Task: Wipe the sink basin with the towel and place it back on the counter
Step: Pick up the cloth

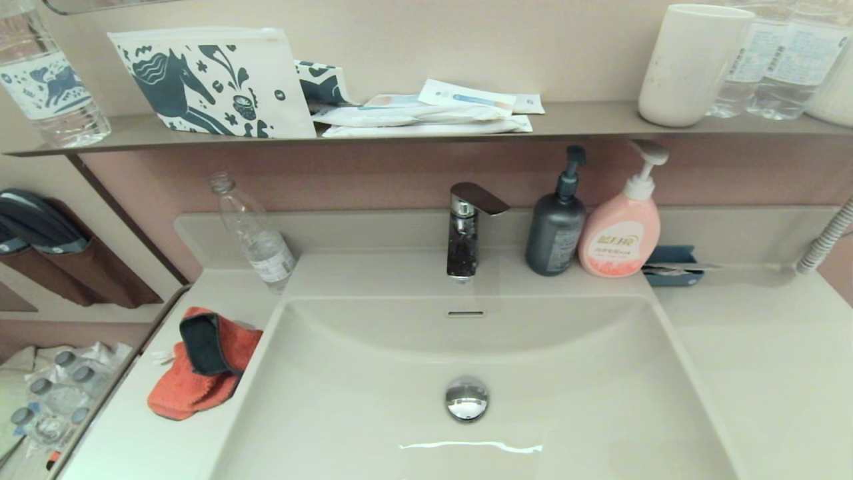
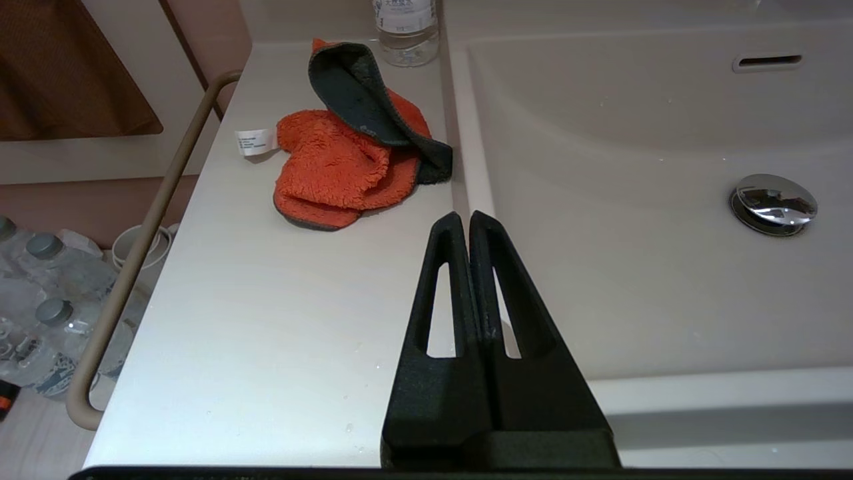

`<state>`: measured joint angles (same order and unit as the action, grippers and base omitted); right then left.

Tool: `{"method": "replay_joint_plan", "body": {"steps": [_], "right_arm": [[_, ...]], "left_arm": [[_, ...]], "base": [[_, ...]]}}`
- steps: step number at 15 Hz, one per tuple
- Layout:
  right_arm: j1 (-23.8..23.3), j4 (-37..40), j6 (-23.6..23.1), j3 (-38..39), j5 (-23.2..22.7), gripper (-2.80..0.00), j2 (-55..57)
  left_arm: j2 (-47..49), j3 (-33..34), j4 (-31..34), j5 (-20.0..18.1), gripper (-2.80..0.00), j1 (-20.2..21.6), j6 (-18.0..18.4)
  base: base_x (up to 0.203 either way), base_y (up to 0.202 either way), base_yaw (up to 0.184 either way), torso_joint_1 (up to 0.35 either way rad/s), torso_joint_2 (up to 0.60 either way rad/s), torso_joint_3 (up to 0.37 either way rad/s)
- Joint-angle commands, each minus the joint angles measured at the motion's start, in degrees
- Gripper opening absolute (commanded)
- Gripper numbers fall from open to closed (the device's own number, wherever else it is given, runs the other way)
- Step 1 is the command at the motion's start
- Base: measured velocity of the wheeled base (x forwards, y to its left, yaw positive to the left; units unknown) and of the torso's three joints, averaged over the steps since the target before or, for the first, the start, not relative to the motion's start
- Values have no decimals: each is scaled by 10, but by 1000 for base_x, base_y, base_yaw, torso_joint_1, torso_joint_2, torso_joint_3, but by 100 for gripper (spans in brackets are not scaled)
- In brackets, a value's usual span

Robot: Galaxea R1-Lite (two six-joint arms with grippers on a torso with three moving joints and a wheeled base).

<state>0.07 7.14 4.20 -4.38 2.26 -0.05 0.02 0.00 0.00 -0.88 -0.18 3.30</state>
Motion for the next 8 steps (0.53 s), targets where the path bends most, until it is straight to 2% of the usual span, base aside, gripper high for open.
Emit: {"method": "replay_joint_plan", "body": {"steps": [1, 3, 8], "right_arm": [[0, -34, -19, 19, 0, -280, 0], [0, -44, -44, 25, -1, -280, 0], [0, -63, -66, 40, -12, -280, 0]], "left_arm": [[0, 0, 0, 0, -280, 0, 0], [0, 0, 0, 0, -280, 0, 0], [0, 0, 0, 0, -280, 0, 0]], "base": [[0, 0, 0, 0, 0, 0], [0, 0, 0, 0, 0, 0], [0, 0, 0, 0, 0, 0]]}}
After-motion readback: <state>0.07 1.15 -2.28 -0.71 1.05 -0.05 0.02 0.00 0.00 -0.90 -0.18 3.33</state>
